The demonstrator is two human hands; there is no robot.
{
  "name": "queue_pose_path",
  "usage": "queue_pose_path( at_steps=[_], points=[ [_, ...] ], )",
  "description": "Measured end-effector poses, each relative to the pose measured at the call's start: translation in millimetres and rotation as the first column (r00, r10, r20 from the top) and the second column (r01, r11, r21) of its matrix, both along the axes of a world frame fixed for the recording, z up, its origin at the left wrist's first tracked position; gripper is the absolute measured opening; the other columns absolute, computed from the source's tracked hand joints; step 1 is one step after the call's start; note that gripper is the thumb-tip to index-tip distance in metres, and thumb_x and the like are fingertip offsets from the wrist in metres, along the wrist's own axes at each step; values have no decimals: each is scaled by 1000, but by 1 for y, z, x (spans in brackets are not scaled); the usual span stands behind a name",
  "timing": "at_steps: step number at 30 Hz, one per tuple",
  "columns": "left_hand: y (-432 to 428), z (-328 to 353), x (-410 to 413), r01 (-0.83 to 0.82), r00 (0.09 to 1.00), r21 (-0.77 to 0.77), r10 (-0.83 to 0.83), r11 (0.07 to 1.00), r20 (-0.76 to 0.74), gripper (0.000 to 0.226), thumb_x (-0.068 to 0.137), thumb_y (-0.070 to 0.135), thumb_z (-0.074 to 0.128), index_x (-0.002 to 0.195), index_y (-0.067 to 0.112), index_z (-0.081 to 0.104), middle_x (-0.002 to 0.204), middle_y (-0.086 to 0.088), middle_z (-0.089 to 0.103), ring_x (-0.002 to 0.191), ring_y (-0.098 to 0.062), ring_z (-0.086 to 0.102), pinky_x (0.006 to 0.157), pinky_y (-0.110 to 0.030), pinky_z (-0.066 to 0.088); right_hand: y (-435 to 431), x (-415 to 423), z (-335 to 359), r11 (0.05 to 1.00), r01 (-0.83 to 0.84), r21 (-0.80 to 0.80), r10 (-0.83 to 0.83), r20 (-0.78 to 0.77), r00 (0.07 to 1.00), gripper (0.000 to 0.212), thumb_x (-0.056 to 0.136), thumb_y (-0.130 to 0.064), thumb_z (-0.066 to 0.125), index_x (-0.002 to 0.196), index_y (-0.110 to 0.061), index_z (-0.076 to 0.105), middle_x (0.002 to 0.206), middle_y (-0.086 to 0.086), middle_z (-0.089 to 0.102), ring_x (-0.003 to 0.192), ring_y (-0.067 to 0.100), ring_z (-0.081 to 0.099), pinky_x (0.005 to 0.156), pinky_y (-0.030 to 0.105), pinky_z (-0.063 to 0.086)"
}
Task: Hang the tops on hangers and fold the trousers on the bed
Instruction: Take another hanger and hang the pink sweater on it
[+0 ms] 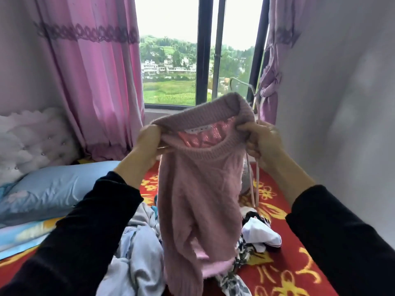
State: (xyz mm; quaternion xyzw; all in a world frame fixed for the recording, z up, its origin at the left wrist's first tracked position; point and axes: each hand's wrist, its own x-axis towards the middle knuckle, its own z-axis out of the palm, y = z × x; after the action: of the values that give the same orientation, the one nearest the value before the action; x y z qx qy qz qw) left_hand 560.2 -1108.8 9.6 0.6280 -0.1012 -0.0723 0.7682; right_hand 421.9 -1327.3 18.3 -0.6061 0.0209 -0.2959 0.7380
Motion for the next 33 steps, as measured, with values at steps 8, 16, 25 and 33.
queue_pose_path(
  at_steps=[8, 16, 25, 33],
  points=[
    [-29, -3, -21, 174, 983, 74, -168, 982, -78, 27, 54, 27, 55, 79, 15, 60, 64, -8, 59, 59, -26, 60, 68, -43, 52, -9, -37, -63, 906, 374, -196, -375, 34, 926, 54, 79, -47, 73, 65, -4, 44, 55, 6, 30, 50, 18, 27, 48, 30, 28],
    [-39, -48, -30, 129, 992, 316, -119, 940, -52, 9, 56, 27, 73, 51, 19, 74, 60, -2, 68, 57, -18, 63, 65, -31, 52, -45, -28, -70, 793, 518, -321, -602, -285, 746, 49, 90, -53, 56, 75, -6, 57, 57, 0, 50, 52, 15, 44, 57, 34, 37],
    [-1, -69, -29, 325, 924, 548, -381, 771, -12, 6, 79, 19, 75, 76, 18, 79, 78, -3, 75, 66, -9, 67, 58, -20, 53, -25, -16, -28, 969, 42, 244, -23, -80, 997, 44, 96, -28, 52, 53, -21, 53, 40, -9, 31, 31, 5, 24, 30, 16, 21],
    [29, -59, -39, 459, 874, 432, -481, 776, -65, 16, 83, 5, 64, 80, 12, 79, 81, -10, 74, 69, -17, 69, 66, -25, 56, 24, 19, 1, 848, -256, 463, 237, 99, 966, 47, 90, -18, 55, 44, -22, 50, 34, -7, 29, 29, 5, 18, 29, 16, 15]
  ],
)
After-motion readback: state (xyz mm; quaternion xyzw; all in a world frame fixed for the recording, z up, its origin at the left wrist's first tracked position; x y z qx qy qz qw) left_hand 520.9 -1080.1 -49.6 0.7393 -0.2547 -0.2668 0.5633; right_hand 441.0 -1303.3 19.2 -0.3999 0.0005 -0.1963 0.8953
